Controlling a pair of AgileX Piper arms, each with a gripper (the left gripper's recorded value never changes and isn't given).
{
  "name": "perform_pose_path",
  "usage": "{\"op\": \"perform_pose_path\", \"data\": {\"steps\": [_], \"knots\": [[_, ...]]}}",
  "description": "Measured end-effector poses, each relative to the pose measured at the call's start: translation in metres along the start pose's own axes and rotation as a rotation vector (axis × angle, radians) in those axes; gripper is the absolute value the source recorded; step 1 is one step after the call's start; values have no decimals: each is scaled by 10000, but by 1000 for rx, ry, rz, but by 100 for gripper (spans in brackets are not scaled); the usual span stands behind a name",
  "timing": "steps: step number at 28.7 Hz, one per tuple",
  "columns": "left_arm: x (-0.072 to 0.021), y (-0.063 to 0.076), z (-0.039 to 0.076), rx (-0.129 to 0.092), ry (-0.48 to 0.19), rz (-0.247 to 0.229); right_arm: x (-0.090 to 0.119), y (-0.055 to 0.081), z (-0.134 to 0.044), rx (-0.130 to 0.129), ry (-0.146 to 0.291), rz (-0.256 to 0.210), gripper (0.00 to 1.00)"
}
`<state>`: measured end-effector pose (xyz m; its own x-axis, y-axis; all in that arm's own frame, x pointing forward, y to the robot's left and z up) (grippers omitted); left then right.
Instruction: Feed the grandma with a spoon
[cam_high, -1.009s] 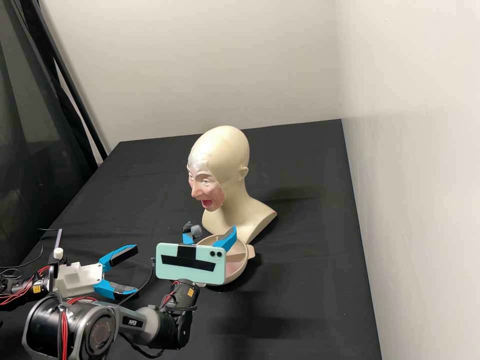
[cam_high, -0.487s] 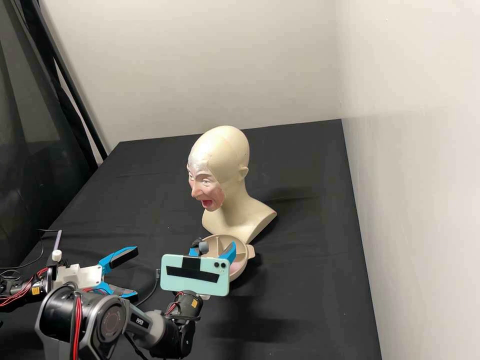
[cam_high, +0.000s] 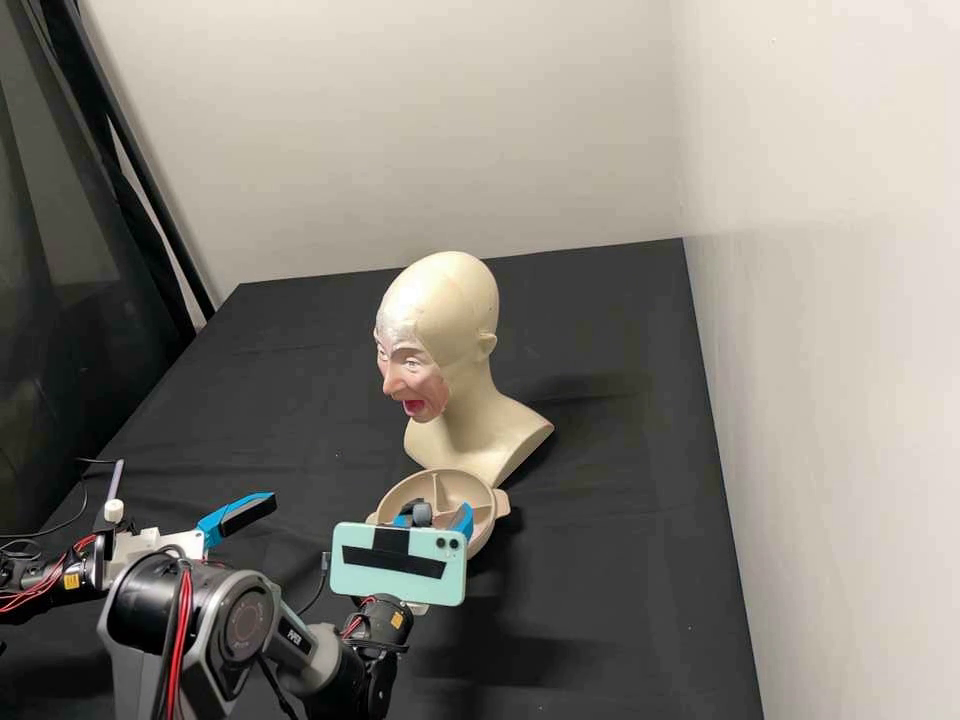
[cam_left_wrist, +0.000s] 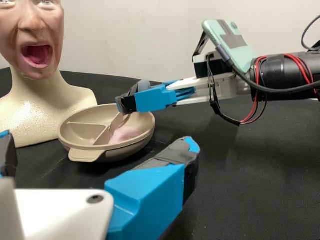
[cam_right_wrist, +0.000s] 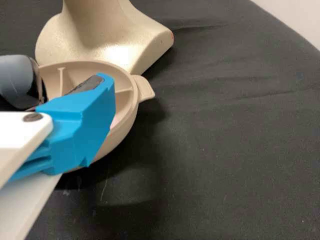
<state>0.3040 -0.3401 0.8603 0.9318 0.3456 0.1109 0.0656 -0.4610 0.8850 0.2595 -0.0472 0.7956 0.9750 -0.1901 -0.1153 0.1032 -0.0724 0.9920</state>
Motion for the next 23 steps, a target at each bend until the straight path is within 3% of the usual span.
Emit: {"op": "perform_pose_path", "data": {"steps": [12,23], "knots": [[0,-11,41,-3,-13,-3,93,-49,82,-13,-28,-21,0],[18,-7,114,1,-35,-2,244,-152,76,-28,-21,-49,0]]}}
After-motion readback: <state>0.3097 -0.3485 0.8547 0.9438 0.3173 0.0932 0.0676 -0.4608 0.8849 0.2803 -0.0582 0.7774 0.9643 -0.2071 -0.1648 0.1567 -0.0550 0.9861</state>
